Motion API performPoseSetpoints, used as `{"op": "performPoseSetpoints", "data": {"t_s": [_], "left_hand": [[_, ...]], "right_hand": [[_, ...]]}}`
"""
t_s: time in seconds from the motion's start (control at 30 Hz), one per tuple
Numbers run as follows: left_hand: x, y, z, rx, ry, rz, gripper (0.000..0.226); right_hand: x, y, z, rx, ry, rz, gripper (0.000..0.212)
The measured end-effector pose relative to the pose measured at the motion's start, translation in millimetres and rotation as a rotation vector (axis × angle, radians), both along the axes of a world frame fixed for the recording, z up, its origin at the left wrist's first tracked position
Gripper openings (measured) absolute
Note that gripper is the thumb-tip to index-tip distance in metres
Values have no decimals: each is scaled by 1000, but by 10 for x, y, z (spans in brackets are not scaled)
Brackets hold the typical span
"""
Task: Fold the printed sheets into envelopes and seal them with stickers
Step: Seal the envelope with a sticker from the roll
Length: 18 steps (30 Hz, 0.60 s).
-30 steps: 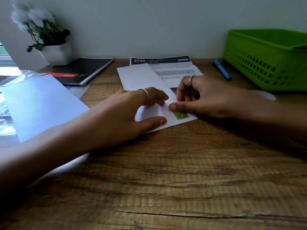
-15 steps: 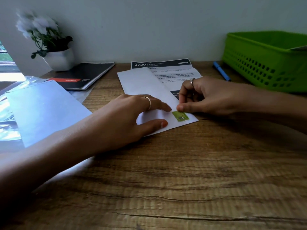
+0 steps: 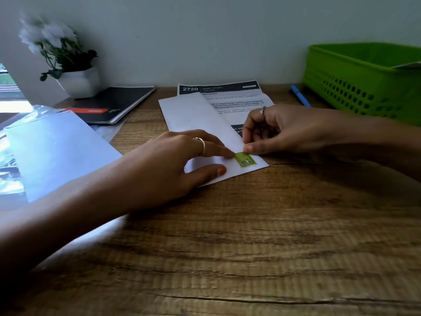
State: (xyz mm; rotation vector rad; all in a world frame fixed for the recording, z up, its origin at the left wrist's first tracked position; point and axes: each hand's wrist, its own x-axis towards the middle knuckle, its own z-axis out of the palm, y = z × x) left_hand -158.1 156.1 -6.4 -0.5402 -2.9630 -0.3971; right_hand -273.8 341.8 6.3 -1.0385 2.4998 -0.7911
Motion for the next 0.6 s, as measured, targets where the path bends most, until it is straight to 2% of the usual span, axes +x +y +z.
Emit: {"op": "performPoseSetpoints", "data": {"t_s": [0.2,0.43,0.53,0.6], "left_hand": [[-1,0,2,-21,-18,-2,50],[-8,6,-10,-19,-26,0,41],[-12,4,-12,-12,-26,-4,41],[-15,5,-19,-9,-32,-6,42]], "right_hand": [[7,-28,-82,-32,130,-19,11],[5,75,30,36,0,106,22],[-3,60,48,46,-35,96,25],[6,30,12,43,11,57,20]]}}
